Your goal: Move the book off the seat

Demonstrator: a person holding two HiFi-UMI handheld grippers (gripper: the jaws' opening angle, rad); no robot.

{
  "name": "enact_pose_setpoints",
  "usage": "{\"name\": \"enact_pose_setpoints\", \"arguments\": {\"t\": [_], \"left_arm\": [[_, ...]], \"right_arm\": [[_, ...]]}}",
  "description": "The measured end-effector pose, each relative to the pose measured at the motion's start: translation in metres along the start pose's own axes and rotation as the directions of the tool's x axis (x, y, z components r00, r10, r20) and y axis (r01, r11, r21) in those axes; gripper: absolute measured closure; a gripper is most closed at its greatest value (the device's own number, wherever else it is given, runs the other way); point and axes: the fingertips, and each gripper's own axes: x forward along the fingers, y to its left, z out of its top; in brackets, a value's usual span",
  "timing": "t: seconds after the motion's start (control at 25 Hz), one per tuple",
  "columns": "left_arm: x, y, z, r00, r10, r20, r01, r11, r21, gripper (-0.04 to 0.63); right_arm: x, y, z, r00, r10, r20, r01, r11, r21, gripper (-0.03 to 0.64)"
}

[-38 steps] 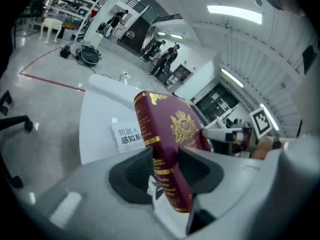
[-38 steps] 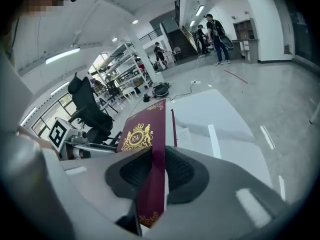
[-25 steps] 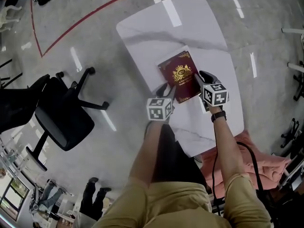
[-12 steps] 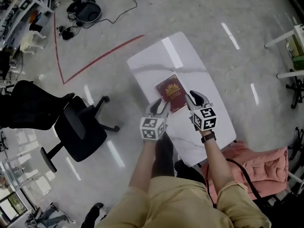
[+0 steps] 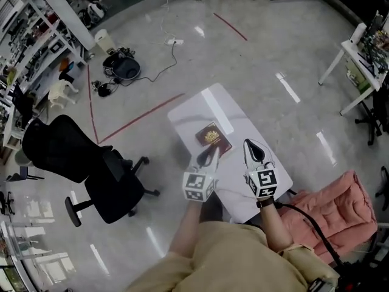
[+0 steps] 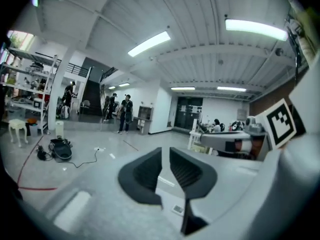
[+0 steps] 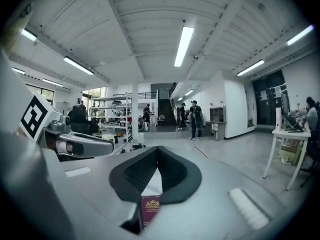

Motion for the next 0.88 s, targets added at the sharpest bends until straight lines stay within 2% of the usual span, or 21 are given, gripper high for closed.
{"name": "enact_pose_setpoints", "arguments": {"t": [0.16, 0.4, 0.64, 0.88], "left_arm": [[-0.035, -0.076, 0.027, 0.996, -0.051, 0.068, 0.049, 0.998, 0.039, 0.581], [-0.088, -0.150, 0.033, 0.992, -0.017, 0.128, 0.005, 0.996, 0.090, 0.595], [-0.115, -0.196, 0.029, 0.986, -0.027, 0.164, 0.013, 0.996, 0.089, 0.595], [-0.115, -0.209, 0.033, 0.985, -0.081, 0.153, 0.064, 0.992, 0.111, 0.595]], "right_arm": [[-0.078, 0.009, 0.027, 0.996, 0.009, 0.083, -0.009, 1.000, -0.002, 0.611], [-0.177, 0.026, 0.020, 0.992, -0.059, 0.111, 0.055, 0.998, 0.041, 0.612], [-0.223, 0.030, 0.011, 0.992, -0.075, 0.102, 0.070, 0.996, 0.048, 0.611], [-0.241, 0.020, 0.016, 0.986, -0.141, 0.094, 0.137, 0.989, 0.051, 0.611]]}}
